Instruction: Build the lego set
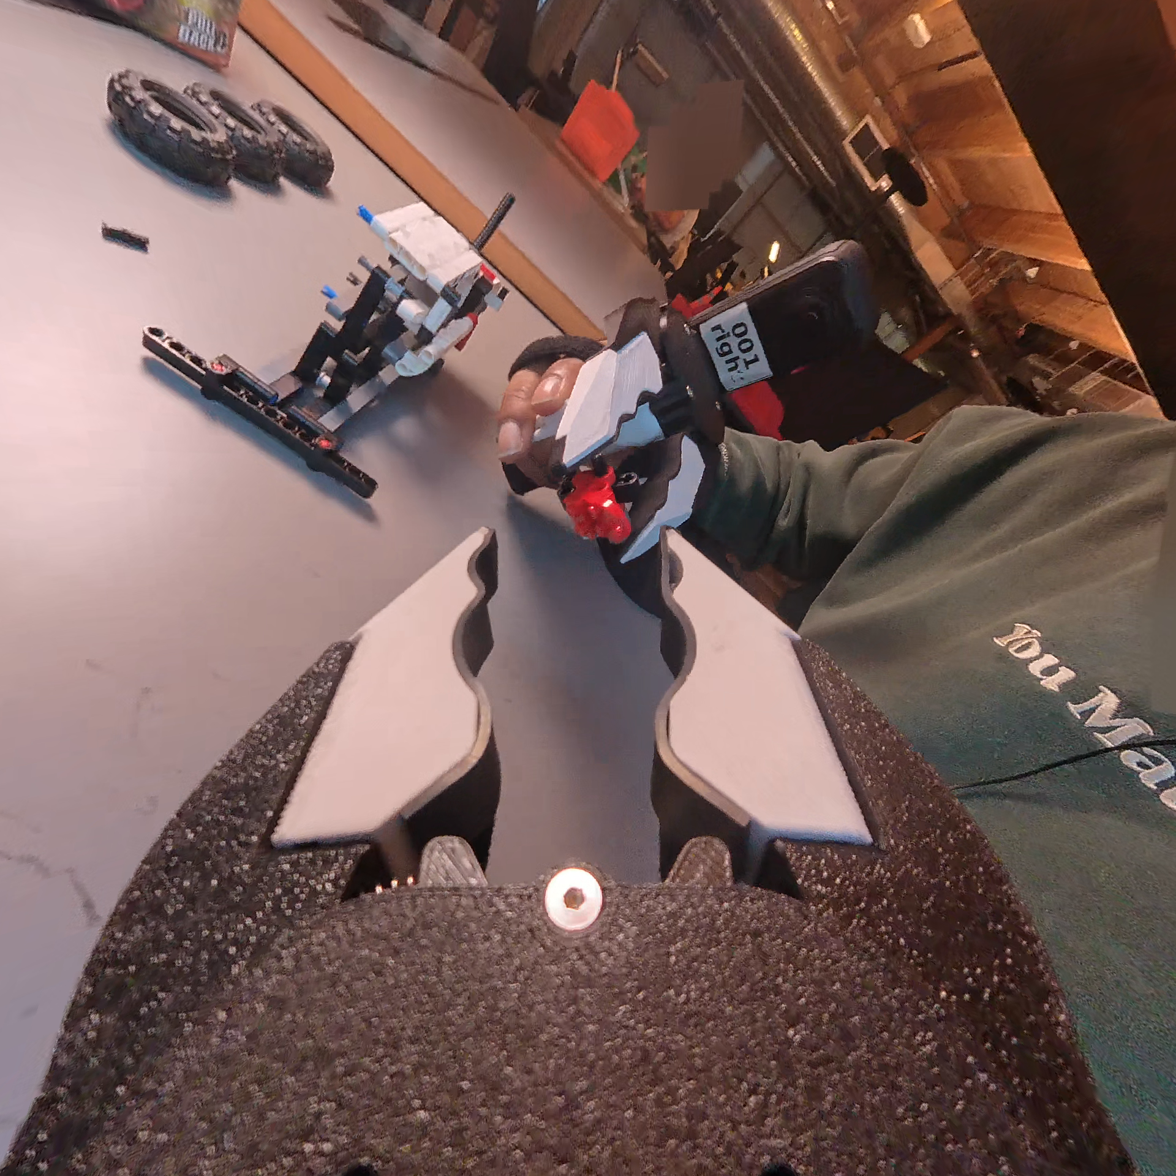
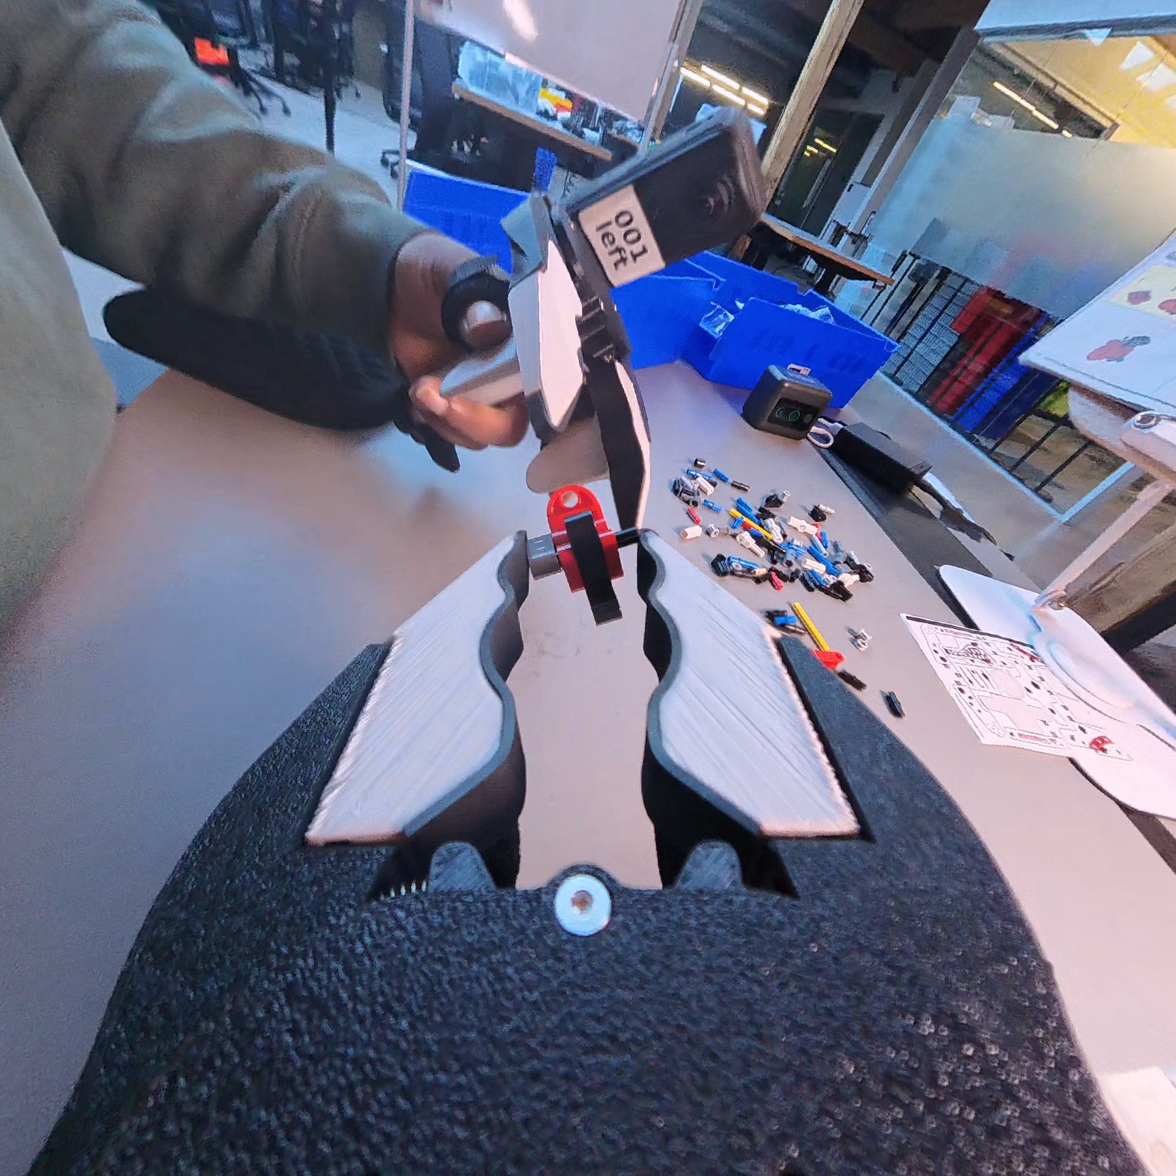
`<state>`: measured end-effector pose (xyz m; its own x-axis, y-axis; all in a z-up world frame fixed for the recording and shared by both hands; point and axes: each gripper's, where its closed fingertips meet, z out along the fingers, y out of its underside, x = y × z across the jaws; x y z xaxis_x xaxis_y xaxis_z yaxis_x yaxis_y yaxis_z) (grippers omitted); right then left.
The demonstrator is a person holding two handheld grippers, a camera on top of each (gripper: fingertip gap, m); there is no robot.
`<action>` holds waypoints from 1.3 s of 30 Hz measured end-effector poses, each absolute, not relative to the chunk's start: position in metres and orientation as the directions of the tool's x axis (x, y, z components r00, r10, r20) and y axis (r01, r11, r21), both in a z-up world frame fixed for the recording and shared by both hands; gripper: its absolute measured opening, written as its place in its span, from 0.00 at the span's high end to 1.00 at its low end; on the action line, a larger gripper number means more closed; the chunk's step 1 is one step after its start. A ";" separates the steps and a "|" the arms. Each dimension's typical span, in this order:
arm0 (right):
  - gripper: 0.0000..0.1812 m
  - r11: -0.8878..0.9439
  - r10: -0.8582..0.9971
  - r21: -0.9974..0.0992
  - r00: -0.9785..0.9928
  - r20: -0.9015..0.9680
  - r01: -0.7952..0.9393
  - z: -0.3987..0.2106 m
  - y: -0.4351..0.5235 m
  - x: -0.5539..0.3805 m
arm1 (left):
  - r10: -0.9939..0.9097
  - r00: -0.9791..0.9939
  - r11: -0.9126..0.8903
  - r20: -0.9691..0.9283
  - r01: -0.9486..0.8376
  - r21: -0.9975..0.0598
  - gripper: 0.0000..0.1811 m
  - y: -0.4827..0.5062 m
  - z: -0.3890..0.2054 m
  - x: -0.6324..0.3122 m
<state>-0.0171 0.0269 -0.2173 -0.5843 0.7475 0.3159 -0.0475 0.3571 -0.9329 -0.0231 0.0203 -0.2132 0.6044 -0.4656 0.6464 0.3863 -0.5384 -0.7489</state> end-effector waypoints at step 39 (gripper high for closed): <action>0.82 0.555 0.748 -0.826 -0.380 0.545 -0.093 -0.195 0.025 -0.055 | -0.244 0.757 0.099 -0.607 -0.603 -0.792 0.95 0.022 -0.194 -0.045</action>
